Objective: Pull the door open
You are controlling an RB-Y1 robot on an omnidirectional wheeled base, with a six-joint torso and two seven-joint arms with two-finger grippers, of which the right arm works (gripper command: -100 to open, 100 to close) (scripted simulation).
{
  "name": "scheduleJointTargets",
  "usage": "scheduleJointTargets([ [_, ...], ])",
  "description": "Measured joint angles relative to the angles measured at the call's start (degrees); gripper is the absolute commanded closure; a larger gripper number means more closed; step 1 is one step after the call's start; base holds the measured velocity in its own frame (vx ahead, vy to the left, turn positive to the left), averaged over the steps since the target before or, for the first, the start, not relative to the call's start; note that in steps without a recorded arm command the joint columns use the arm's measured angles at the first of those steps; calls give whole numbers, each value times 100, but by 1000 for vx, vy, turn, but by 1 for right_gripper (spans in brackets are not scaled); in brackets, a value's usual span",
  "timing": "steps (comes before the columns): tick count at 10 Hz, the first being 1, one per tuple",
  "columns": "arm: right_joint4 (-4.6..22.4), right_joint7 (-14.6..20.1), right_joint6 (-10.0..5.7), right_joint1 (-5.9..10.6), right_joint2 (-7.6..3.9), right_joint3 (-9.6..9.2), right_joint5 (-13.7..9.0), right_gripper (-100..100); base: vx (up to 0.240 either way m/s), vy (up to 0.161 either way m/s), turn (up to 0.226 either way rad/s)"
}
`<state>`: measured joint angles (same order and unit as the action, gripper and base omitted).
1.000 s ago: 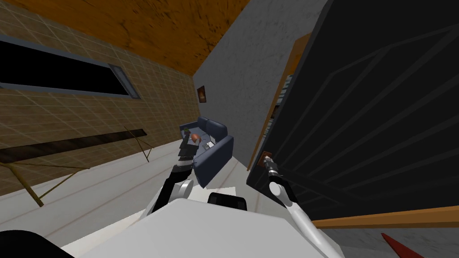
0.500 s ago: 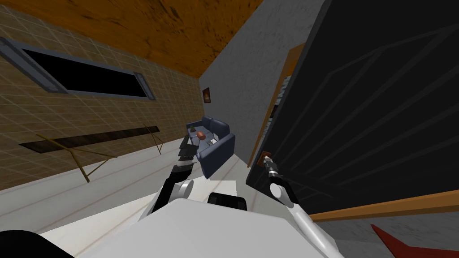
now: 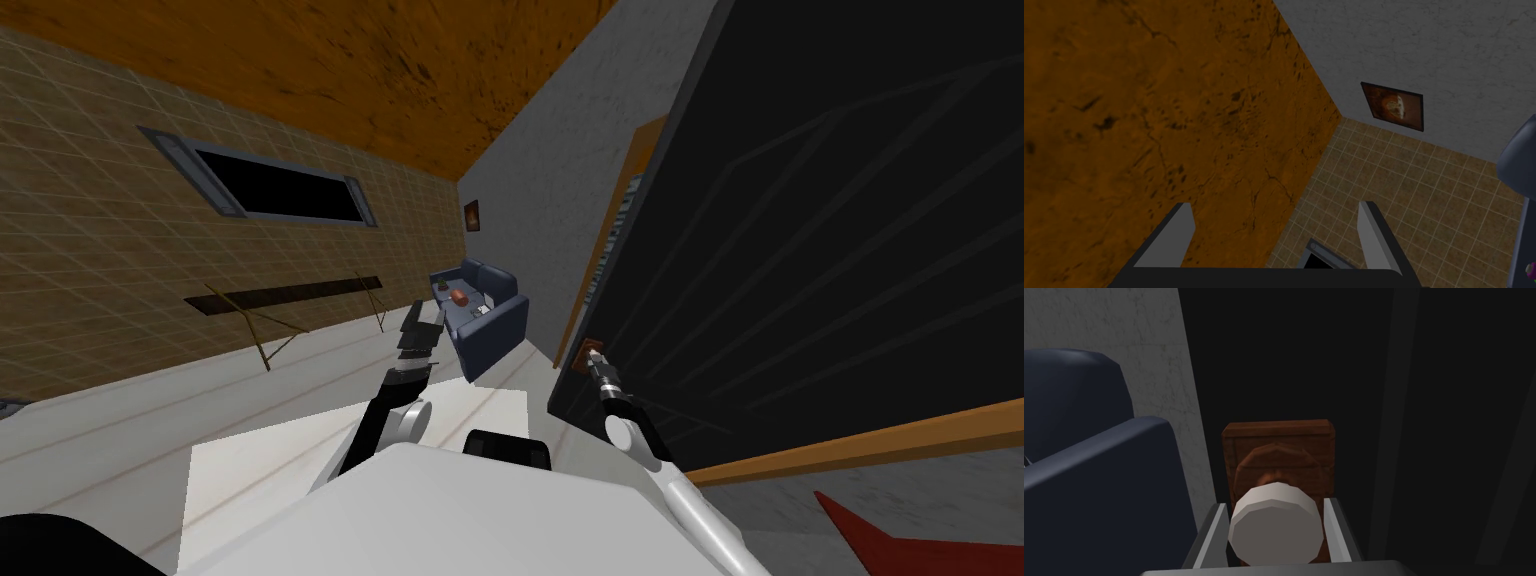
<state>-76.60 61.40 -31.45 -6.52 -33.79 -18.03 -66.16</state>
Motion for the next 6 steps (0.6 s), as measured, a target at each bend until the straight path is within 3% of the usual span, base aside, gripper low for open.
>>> scheduleJointTargets([
  [3, -45, 79, -16, -30, -72, -105, 13, 100, -139, -29, 76],
  [6, -139, 185, -103, -96, -216, -192, 36, 100, -210, -63, 129],
])
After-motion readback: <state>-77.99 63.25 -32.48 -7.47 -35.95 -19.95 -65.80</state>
